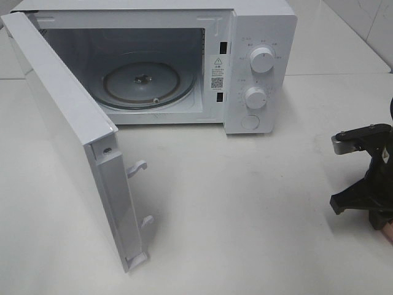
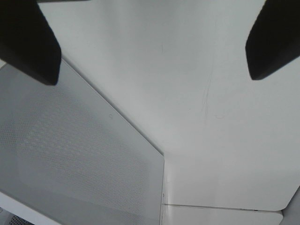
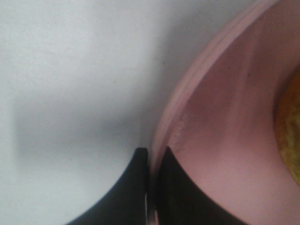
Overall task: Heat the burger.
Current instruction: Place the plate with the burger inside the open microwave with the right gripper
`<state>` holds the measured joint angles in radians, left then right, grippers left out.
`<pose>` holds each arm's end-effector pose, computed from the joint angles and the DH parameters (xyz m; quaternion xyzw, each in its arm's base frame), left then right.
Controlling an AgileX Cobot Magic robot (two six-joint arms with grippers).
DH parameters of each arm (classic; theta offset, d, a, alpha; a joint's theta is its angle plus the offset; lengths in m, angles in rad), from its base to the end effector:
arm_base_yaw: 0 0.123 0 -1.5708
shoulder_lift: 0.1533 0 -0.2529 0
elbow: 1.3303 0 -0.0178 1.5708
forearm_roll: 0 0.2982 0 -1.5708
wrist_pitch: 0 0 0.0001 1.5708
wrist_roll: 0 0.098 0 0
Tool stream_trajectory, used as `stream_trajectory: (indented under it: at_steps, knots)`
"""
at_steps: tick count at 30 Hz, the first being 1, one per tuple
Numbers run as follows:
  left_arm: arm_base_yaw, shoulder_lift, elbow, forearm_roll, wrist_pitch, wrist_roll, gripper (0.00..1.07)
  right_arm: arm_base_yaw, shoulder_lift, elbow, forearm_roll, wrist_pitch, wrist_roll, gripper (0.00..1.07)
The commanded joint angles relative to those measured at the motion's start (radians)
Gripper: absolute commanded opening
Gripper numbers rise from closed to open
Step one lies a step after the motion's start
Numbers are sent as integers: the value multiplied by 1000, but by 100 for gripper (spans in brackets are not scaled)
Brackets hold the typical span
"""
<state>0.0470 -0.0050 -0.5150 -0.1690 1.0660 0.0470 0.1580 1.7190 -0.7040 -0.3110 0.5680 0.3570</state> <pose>0.0723 -0.0110 0.3026 0.0043 0.8463 -0.0595 0.5293 0.2765 0.0277 0.0403 -0.0286 0.9950 -0.0758 0.0583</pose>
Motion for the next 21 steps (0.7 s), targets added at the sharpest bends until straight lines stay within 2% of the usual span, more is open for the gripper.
stream_trajectory:
  at_steps: [1, 12, 21]
  knots:
    - [0, -15, 0, -10, 1, 0, 100, 50, 3, 3, -77, 50, 88, 0]
    - [0, -15, 0, -10, 1, 0, 100, 148, -32, 2, -141, 137, 153, 0]
    - [0, -15, 0, -10, 1, 0, 100, 160, -146, 3, -179, 213, 159, 0]
